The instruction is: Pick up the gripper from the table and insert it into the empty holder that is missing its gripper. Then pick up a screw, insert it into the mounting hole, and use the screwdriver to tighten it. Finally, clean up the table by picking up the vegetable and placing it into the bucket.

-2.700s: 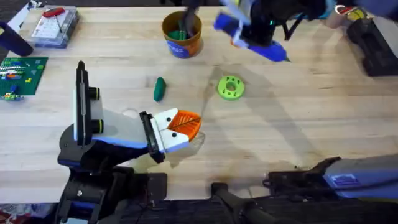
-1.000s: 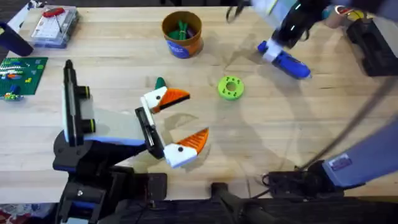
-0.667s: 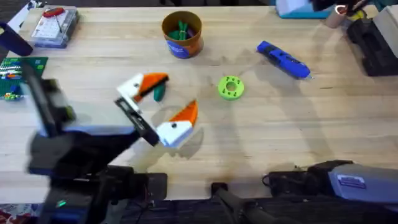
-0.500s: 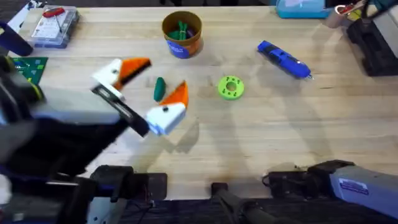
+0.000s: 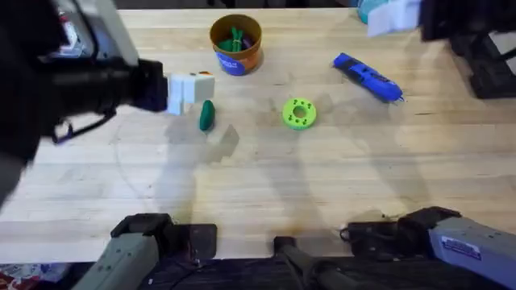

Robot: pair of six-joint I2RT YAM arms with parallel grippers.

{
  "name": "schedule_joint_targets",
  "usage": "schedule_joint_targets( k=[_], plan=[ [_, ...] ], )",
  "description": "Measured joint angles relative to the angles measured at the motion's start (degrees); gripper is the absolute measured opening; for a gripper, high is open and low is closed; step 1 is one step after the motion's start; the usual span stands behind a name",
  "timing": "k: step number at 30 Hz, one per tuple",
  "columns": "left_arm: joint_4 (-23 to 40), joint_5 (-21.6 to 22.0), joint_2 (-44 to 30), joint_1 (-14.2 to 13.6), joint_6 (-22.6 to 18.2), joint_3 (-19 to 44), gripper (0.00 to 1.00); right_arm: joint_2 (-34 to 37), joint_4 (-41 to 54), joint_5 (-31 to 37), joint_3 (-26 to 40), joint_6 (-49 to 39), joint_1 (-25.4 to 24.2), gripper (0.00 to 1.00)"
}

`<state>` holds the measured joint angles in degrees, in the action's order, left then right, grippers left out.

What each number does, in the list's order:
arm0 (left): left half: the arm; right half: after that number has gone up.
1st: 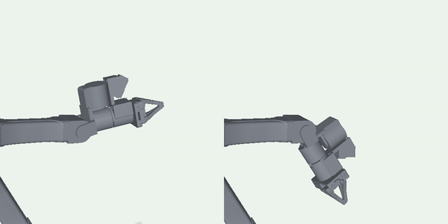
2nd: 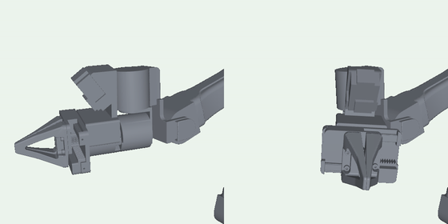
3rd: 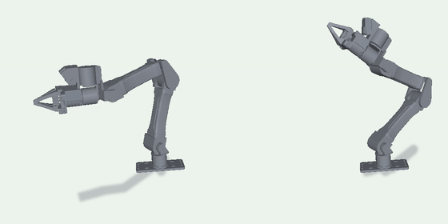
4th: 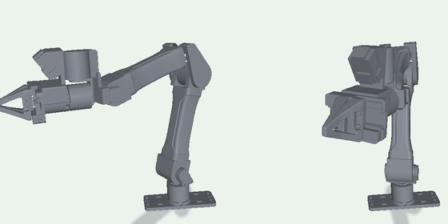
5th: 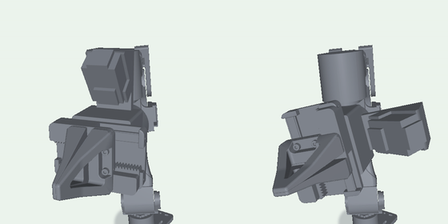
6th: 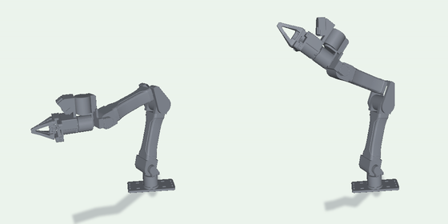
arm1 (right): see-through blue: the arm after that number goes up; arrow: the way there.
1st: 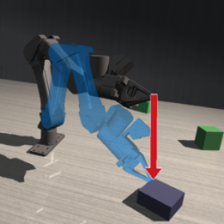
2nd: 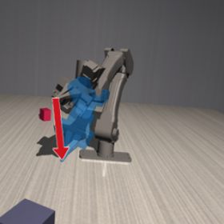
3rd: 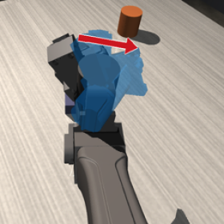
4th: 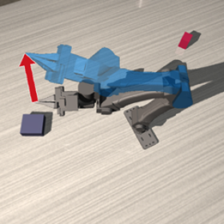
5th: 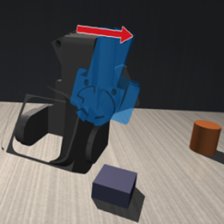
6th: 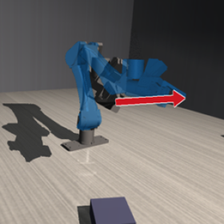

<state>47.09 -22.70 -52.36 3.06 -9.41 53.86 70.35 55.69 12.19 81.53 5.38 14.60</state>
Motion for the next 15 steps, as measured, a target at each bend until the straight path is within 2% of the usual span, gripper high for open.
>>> schedule_joint_targets(
  k=[3, 8, 15],
  plan=[
    [1.29, 0.6, -8.01, 0.74, -0.43, 2.51, 0.986, 0.0, 0.06, -1.4, -3.23, 1.15, 1.44, 0.995],
    [1.61, 1.42, -19.98, 0.8, -1.28, 2.85, 0.986, 0.0, 0.21, -2.66, -6.54, 2.02, 4.47, 0.996],
    [1.57, 1.56, -30.58, 0.8, -1.77, 2.87, 0.986, -0.61, 0.49, -3.06, -6.7, 2.08, 6.24, 0.996]
  ],
)
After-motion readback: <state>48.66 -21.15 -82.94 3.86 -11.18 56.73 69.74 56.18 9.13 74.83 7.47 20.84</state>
